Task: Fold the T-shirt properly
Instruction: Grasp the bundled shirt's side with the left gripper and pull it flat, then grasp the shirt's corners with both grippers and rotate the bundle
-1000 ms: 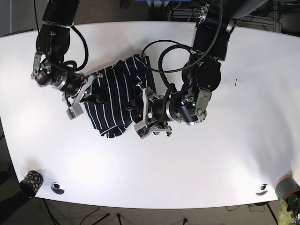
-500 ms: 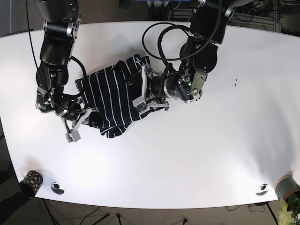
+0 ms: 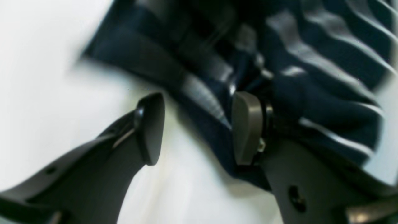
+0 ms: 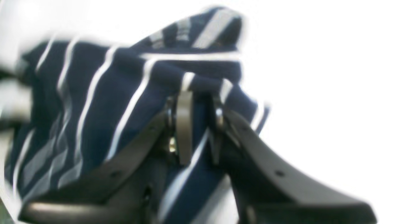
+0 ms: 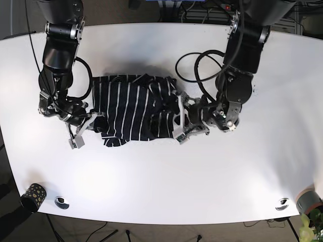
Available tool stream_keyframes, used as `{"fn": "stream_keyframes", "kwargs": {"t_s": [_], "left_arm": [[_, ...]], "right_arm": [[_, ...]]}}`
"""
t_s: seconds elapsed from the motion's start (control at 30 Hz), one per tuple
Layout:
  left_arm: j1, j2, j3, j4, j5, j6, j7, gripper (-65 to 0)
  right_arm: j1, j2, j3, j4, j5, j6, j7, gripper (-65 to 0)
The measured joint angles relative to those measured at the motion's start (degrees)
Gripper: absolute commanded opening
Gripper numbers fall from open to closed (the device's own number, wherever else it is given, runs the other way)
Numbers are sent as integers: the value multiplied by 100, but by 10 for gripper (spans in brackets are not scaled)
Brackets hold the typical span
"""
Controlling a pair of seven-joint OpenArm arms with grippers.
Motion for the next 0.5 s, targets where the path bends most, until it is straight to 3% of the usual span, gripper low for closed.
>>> {"fn": "stream_keyframes", "kwargs": {"t_s": [0.07, 0.3, 0.4, 0.5], "left_arm": [[-70, -142, -22, 79, -22, -2, -7, -339], [-22, -474, -20, 1462, -17, 7, 271, -339], [142, -487, -37, 2094, -42, -2, 476, -339], [479, -474, -24, 2533, -46, -9, 632, -339]], "right_arm": [[-114, 68, 15, 278, 70, -70, -111, -566], [-269, 177, -20, 855, 264, -24, -337, -564], [-166, 177, -15, 850, 17, -20, -269, -564], [7, 118, -24, 844, -636, -42, -94, -564]]}}
